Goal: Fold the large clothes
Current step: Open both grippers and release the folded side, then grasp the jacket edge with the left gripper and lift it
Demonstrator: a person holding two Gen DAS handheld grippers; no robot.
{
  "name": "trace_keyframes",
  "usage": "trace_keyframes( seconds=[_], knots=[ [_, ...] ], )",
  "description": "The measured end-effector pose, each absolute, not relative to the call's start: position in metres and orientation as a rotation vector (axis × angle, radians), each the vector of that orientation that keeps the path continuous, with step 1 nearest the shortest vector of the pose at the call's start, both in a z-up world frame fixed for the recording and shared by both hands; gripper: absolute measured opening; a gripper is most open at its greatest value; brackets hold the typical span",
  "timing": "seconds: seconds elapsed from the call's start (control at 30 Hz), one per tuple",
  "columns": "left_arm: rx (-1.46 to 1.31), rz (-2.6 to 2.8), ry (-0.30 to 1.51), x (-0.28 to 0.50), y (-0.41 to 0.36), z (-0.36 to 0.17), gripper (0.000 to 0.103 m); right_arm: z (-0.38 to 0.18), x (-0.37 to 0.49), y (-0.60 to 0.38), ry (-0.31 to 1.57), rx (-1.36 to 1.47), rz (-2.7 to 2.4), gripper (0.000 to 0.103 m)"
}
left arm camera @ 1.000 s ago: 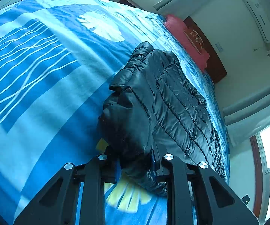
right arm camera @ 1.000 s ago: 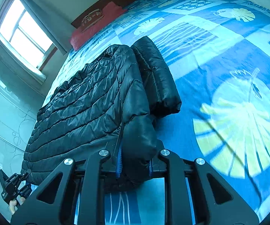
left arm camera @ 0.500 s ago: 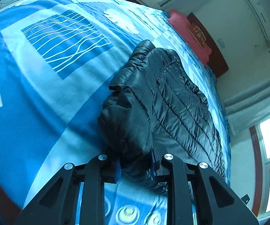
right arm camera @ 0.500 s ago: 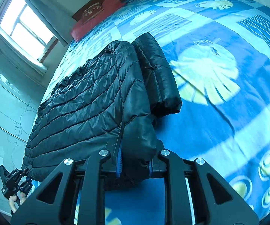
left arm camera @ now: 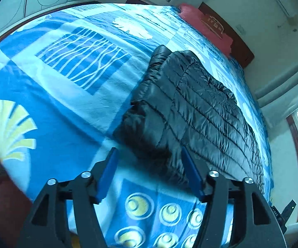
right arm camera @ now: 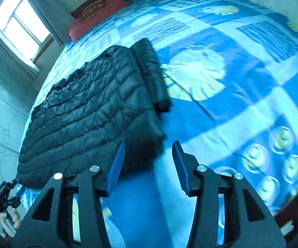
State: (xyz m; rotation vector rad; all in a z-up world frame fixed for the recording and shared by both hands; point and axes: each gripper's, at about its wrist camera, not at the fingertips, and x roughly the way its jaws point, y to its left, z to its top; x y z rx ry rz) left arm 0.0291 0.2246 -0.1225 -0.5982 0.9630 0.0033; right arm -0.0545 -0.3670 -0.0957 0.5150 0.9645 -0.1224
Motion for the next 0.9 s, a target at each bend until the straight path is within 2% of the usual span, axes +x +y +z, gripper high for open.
trace_keyframes(
  seconds=[0.3,0.5,0.9],
  knots=[
    [-0.449,0.091,0.949,0.021,0.245,-0.097,0.065,-0.056,-0.058,-0.357,0.886,0.403,-0.164,0.047],
    [-0.372,0.08,0.927,0.057,0.241,-0.082,0.065,-0.05,0.007,-0.288,0.916,0.26,0.029,0.047],
    [-0.248,0.051,0.972,0.13,0.217,-0.09,0.065,-0.068,0.122,-0.166,0.936,0.117,0.223,0.046]
  ],
)
